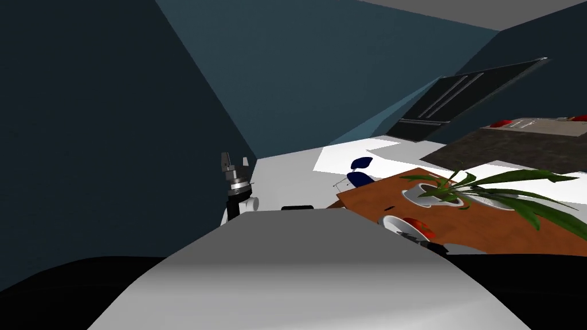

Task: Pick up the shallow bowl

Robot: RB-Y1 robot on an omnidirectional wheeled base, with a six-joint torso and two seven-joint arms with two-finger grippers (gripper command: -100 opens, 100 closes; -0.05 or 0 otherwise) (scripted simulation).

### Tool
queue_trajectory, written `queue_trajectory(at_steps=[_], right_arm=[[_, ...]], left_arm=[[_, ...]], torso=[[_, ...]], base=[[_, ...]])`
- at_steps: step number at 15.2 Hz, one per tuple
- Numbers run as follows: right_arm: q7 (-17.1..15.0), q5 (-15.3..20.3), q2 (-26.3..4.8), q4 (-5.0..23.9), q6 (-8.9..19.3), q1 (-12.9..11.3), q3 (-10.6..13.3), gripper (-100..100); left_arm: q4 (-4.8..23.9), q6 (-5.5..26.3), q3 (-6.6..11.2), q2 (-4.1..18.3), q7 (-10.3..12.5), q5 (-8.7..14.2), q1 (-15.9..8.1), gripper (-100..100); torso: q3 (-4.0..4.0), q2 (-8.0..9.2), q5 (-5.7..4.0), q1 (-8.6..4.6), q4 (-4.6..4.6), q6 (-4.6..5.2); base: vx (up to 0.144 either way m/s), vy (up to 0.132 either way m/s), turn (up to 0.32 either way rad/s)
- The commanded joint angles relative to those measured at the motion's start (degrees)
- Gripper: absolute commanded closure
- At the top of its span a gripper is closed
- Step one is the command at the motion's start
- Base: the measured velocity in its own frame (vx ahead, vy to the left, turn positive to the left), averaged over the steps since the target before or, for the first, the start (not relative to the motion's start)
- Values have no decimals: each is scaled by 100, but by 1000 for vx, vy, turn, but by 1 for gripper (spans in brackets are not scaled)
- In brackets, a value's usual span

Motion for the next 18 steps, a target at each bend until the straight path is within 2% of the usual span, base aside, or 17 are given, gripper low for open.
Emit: queue_trajectory(at_steps=[1, 2, 4, 7, 9, 10, 12, 13, 15, 16, 18], right_arm=[[-174, 6, -41, -122, 67, 69, 17, -100], [-369, -19, 35, -101, 143, 211, -58, -100], [-432, -19, 35, -101, 143, 211, -58, -100], [-902, -69, 185, -60, 294, 495, -210, -100], [-949, -69, 185, -60, 294, 495, -210, -100], [-1106, -95, 260, -39, 369, 637, -286, -100], [-1207, -95, 260, -39, 369, 637, -286, -100], [-1386, -120, 336, -18, 444, 779, -362, -100], [-1465, -120, 336, -18, 444, 779, -362, -100], [-1610, -145, 411, 2, 520, 921, -438, -100], [-1723, -145, 411, 2, 520, 921, -438, -100]], left_arm=[[0, 0, 0, 0, 0, 0, 0, 0], [0, 0, 1, 0, 0, 0, 2, 0], [0, 0, -1, 0, 0, 0, 0, 0], [0, 0, 0, 0, 0, 0, 0, 0], [0, 0, 0, 0, 0, 0, -1, 0], [0, 0, 0, 0, 0, 0, 1, 0], [0, 0, 0, 0, 0, 0, 0, 0], [0, 0, 1, 0, 0, 0, 1, 0], [0, 0, 0, 0, 0, 0, 0, 0], [0, 0, 1, 0, 0, 0, 1, 0], [0, 0, 0, 0, 0, 0, 0, 0]], torso=[[0, 0, 0, 0, 0, 0], [-12, -21, 1, 6, -4, 6], [-17, -28, 3, 11, -7, -7], [-13, -20, 2, 7, -5, -3], [-4, -5, 1, 0, -2, -7], [-8, -14, 1, 4, -3, 1], [-8, -13, 3, 10, -3, -4], [-14, -24, 2, 7, -5, 3], [-12, -20, 3, 15, -5, -3], [-17, -29, 3, 7, -7, 3], [-12, -18, 2, 5, -5, -3]], base=[[-102, 4, 67], [-127, 6, 350], [-131, 6, 372], [-191, -7, 391], [-189, 7, 438], [-177, 34, 387], [-155, 34, 357], [-157, 57, 357], [-144, 48, 328], [-151, 38, 364], [-156, 38, 337]])
